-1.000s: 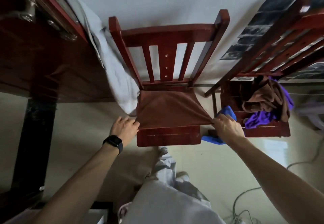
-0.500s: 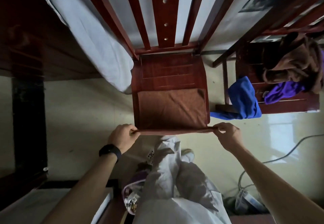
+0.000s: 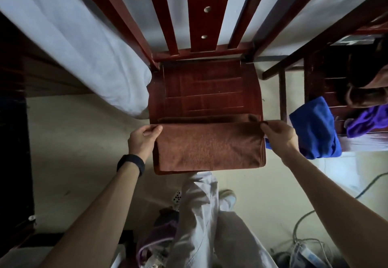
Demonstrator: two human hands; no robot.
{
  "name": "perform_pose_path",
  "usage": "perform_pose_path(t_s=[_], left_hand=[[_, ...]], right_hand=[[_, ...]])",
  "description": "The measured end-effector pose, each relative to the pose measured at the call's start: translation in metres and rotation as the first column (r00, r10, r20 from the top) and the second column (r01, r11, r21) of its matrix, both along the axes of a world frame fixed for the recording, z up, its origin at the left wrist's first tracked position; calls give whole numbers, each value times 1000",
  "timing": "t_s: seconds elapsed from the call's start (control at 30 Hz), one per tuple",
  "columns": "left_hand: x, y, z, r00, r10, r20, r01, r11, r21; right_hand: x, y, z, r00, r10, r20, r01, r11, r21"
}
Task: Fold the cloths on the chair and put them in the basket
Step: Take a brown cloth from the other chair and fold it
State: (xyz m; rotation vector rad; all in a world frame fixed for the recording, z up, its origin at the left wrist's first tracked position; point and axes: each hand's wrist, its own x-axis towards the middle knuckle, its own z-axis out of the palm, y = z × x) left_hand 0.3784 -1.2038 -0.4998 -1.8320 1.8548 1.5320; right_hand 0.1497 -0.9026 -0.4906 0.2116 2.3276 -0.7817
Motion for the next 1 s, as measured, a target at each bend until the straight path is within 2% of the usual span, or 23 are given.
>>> perform_pose_path(t_s=[0.17, 0.6, 0.73, 0.8, 0.87, 0.93, 1.0], left_hand=[[-16, -3, -21, 999, 1, 47, 1, 1000, -25], [-35, -3, -39, 958, -135, 255, 188, 963, -196], [-36, 10, -41, 909, -211, 359, 334, 884, -327], [-37, 18, -43, 909, -210, 360, 345, 864, -367], [-32, 25, -43, 922, -202, 331, 339, 833, -437], [-22, 37, -44, 900, -262, 349, 425, 707, -565], [-10, 55, -43, 851, -388, 355, 524, 568, -634]], right_hand=[[-8, -8, -17, 1000, -5, -20, 6, 999, 48], [-13, -29, -34, 985, 90, -150, -73, 991, 114], [-12, -30, -47, 972, 136, -191, -104, 980, 169], [-11, -30, -52, 968, 142, -208, -99, 974, 203], [-9, -29, -53, 976, 81, -204, -34, 974, 224], [2, -26, -49, 976, -10, -217, 51, 982, 183], [22, -20, -44, 928, 22, -372, 32, 990, 139]])
